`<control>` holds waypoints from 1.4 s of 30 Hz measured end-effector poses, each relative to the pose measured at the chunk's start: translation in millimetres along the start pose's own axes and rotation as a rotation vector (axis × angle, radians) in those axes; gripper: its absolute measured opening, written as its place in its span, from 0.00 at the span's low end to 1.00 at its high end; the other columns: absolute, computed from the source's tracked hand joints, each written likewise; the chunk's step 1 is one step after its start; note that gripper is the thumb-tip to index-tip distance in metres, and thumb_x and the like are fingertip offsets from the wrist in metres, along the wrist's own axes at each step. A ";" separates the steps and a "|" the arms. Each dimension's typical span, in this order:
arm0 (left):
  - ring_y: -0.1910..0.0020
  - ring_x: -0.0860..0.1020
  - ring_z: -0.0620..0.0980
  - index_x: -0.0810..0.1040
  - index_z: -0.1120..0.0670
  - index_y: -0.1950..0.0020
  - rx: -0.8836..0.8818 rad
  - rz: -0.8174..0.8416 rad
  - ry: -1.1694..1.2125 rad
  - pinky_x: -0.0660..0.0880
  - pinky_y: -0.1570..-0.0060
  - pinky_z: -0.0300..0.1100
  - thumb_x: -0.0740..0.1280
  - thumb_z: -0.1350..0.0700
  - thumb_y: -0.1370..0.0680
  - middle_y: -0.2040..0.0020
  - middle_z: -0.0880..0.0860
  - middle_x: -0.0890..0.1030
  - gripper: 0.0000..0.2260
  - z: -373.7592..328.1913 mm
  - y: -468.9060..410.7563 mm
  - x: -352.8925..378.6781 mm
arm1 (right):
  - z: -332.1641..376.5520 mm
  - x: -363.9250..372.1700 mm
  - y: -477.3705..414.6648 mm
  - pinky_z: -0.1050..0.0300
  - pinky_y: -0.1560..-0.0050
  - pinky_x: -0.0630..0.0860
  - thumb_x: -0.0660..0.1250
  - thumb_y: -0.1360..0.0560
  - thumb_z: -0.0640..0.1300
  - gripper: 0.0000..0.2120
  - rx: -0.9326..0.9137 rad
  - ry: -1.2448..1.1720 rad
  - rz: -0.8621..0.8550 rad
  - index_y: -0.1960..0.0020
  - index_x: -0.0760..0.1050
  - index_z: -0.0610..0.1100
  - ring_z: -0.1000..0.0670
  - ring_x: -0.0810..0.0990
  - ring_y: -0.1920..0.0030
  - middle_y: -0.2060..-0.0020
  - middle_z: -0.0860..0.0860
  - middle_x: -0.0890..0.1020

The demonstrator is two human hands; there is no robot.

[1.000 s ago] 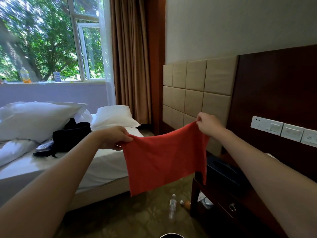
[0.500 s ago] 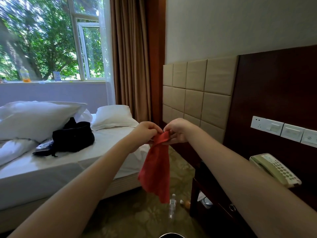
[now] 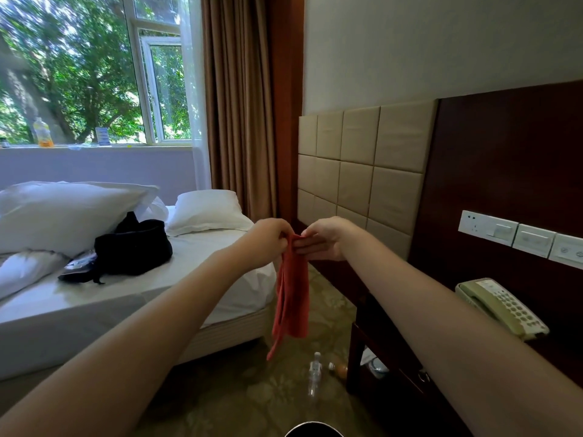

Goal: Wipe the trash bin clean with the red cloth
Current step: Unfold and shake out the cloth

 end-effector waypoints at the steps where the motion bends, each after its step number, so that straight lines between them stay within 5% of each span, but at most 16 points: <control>1: 0.54 0.76 0.52 0.79 0.61 0.45 0.004 0.000 0.019 0.72 0.51 0.42 0.60 0.65 0.25 0.51 0.57 0.80 0.12 0.1 -0.5 -0.4 | 0.1 -1.2 -0.3 0.51 0.49 0.74 0.56 0.22 0.33 0.09 0.001 -0.019 0.001 0.59 0.71 0.36 0.44 0.78 0.52 0.64 0.43 0.79; 6: 0.60 0.73 0.48 0.78 0.61 0.49 -0.005 0.031 -0.036 0.70 0.60 0.42 0.67 0.57 0.26 0.58 0.53 0.77 0.10 1.5 -1.6 4.7 | -0.2 3.2 -0.4 0.53 0.50 0.74 0.55 0.21 0.35 0.10 0.012 -0.050 0.010 0.59 0.71 0.37 0.47 0.79 0.62 0.64 0.45 0.78; 10: 0.56 0.75 0.50 0.80 0.60 0.45 -0.008 -0.036 -0.070 0.69 0.55 0.38 0.62 0.63 0.25 0.52 0.57 0.80 0.11 2.9 -4.2 1.0 | -1.6 3.6 -0.3 0.52 0.49 0.74 0.55 0.21 0.35 0.09 0.016 -0.070 0.031 0.54 0.73 0.35 0.43 0.79 0.43 0.60 0.43 0.81; 12: 0.54 0.75 0.51 0.81 0.60 0.45 -0.008 -0.033 -0.071 0.69 0.54 0.37 0.61 0.65 0.24 0.50 0.57 0.81 0.12 2.0 -5.0 0.0 | -2.5 3.4 -1.1 0.52 0.48 0.74 0.55 0.21 0.35 0.10 0.014 -0.067 0.039 0.46 0.74 0.34 0.43 0.78 0.41 0.54 0.42 0.82; 16: 0.49 0.77 0.52 0.82 0.59 0.47 -0.016 -0.034 -0.070 0.68 0.54 0.36 0.59 0.67 0.24 0.49 0.56 0.81 0.13 -2.9 -10.0 -5.3 | 0.8 -1.6 -0.7 0.51 0.50 0.76 0.57 0.22 0.36 0.07 -0.038 -0.033 0.017 0.53 0.74 0.37 0.47 0.81 0.60 0.66 0.45 0.82; 19: 0.49 0.77 0.52 0.81 0.58 0.49 -0.024 -0.058 -0.070 0.67 0.57 0.34 0.58 0.67 0.24 0.51 0.55 0.81 0.14 -10.5 -11.7 -13.7 | 2.6 -6.5 -0.2 0.51 0.48 0.76 0.59 0.24 0.38 0.07 -0.065 0.067 0.014 0.56 0.75 0.41 0.49 0.80 0.61 0.63 0.47 0.81; 26: 0.65 0.66 0.41 0.78 0.58 0.44 -0.004 -0.237 -0.139 0.60 0.67 0.15 0.55 0.64 0.20 0.57 0.46 0.73 0.13 -32.8 1.2 -49.8 | 10.1 -15.8 4.1 0.51 0.51 0.71 0.62 0.26 0.37 0.10 -0.280 0.286 0.097 0.50 0.76 0.48 0.50 0.75 0.52 0.54 0.49 0.78; 31: 0.69 0.65 0.37 0.77 0.58 0.43 -0.019 -0.234 -0.089 0.60 0.68 0.16 0.54 0.64 0.20 0.57 0.47 0.73 0.13 -33.4 1.2 -54.1 | 17.4 -4.0 4.6 0.44 0.44 0.72 0.68 0.27 0.42 0.07 -0.370 0.446 0.081 0.50 0.75 0.48 0.45 0.76 0.40 0.45 0.45 0.80; 36: 0.57 0.72 0.48 0.78 0.61 0.49 0.026 -0.196 -0.009 0.63 0.66 0.29 0.55 0.69 0.23 0.54 0.54 0.77 0.12 -23.4 -14.2 -49.6 | 30.1 0.4 11.6 0.53 0.57 0.77 0.68 0.29 0.36 0.05 -0.574 0.373 -0.017 0.56 0.73 0.43 0.47 0.79 0.59 0.60 0.46 0.79; 42: 0.54 0.76 0.55 0.75 0.58 0.56 0.031 -0.225 -0.003 0.65 0.60 0.36 0.55 0.70 0.24 0.58 0.53 0.75 0.12 -8.7 -15.9 -51.4 | 15.8 -0.8 8.5 0.55 0.55 0.76 0.69 0.27 0.41 0.07 -0.544 0.678 0.056 0.53 0.75 0.51 0.50 0.78 0.59 0.59 0.47 0.79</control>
Point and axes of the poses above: each hand's wrist, its own y-axis away from the middle knuckle, its own x-axis out of the palm, z = x × y, the point moved 6 cm from there along -y, towards the middle knuckle
